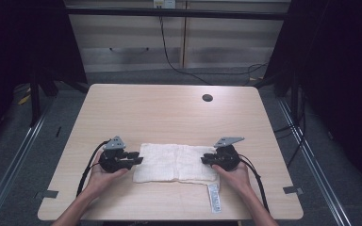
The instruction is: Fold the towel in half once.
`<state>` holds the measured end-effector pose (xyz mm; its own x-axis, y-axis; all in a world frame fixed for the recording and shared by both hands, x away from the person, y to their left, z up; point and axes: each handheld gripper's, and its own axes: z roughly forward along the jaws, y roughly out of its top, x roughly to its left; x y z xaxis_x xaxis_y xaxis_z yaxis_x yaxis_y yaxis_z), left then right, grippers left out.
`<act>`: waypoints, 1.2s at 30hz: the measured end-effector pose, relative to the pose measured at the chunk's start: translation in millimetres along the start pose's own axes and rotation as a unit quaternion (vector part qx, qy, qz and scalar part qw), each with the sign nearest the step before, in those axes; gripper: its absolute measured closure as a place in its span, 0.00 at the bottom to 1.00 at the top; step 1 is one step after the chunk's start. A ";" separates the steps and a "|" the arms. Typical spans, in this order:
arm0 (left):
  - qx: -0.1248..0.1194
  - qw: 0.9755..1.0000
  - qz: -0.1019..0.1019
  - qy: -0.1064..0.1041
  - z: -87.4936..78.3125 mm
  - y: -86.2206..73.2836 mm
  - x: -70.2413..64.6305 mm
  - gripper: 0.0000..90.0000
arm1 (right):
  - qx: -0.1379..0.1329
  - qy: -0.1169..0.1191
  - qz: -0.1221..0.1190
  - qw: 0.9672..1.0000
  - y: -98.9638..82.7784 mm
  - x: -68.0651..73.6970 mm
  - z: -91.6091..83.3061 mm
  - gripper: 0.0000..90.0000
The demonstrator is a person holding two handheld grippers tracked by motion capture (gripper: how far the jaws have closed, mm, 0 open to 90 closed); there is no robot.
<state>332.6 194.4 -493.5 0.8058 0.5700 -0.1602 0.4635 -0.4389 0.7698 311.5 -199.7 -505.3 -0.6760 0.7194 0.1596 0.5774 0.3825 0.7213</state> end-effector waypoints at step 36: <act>0.030 0.999 0.029 -0.015 -9.3 -23.2 -13.3 0.76 | -0.001 0.007 0.024 1.000 18.3 -20.4 -0.6 0.65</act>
<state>307.7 203.4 -503.4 0.8420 0.5220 -0.1364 0.4372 -0.5120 0.7394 335.6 -207.7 -494.9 -0.6538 0.7286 0.2041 0.6083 0.3458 0.7145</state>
